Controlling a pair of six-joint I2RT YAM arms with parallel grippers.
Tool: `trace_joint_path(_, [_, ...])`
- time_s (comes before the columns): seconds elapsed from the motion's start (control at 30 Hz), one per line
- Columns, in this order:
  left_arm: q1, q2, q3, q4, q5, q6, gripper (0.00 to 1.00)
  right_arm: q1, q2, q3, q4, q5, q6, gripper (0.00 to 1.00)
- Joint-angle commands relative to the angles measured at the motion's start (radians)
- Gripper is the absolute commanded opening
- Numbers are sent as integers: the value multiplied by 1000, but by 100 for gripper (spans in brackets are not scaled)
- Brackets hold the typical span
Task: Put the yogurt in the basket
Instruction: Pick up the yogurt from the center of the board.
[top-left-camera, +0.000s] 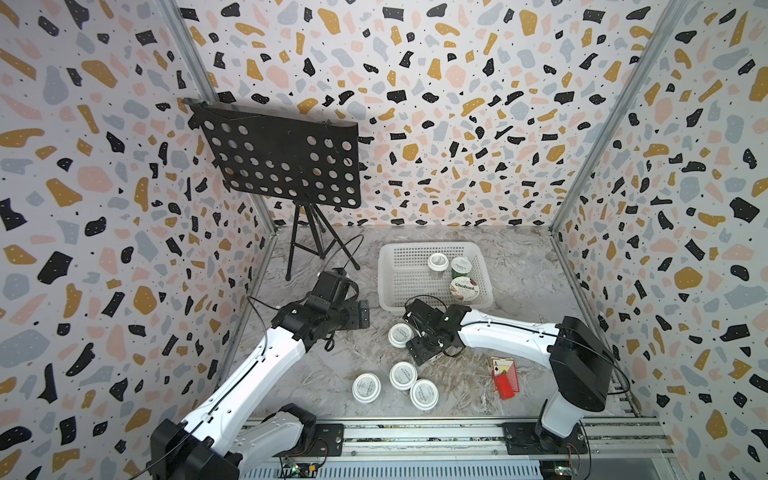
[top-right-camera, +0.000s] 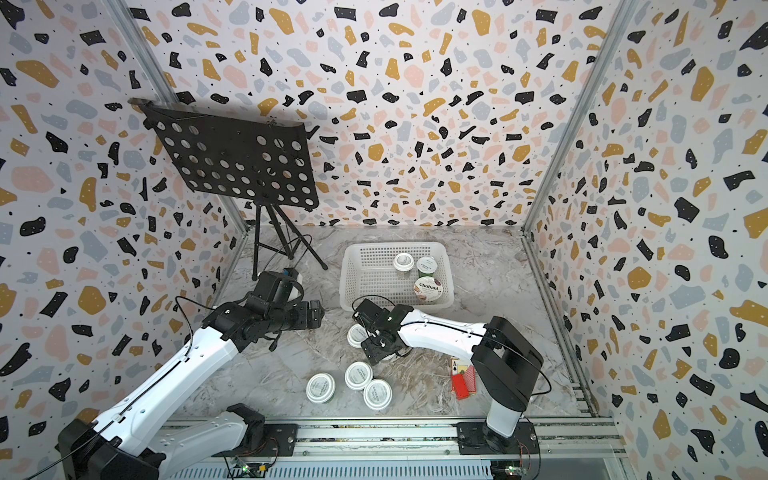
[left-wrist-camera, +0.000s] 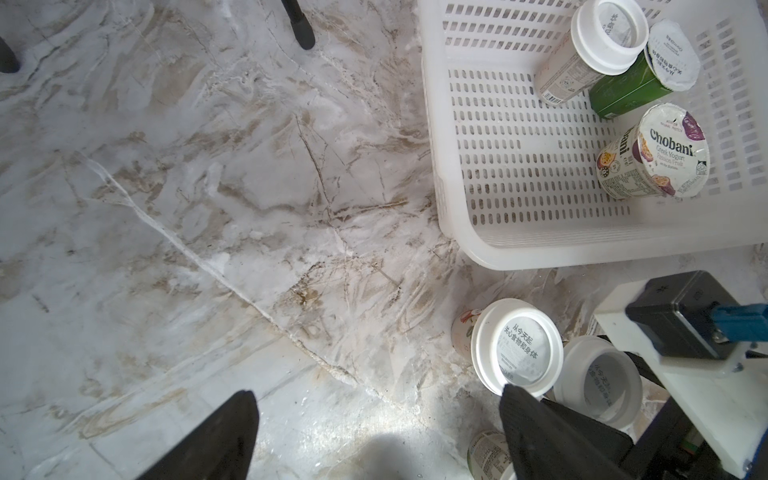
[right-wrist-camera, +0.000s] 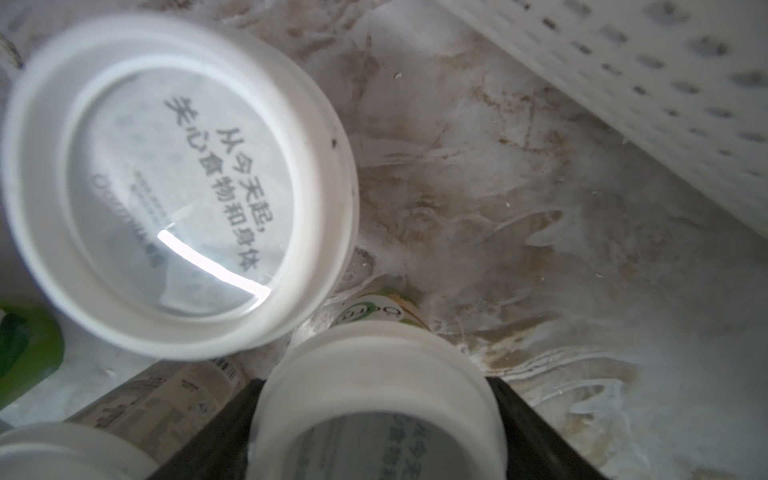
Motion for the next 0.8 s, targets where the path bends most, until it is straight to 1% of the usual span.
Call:
trace_joint_path(0.0, [6, 3, 7, 9, 1, 6, 95, 0, -15, -12, -8, 18, -7, 82])
trace_joint_path(0.27, [8, 6, 9, 9, -2, 6, 95, 0, -28, -20, -13, 25, -8, 81])
trace_joint_path(0.77, [9, 9, 14, 9, -2, 6, 95, 0, -107, -22, -71, 65, -4, 79])
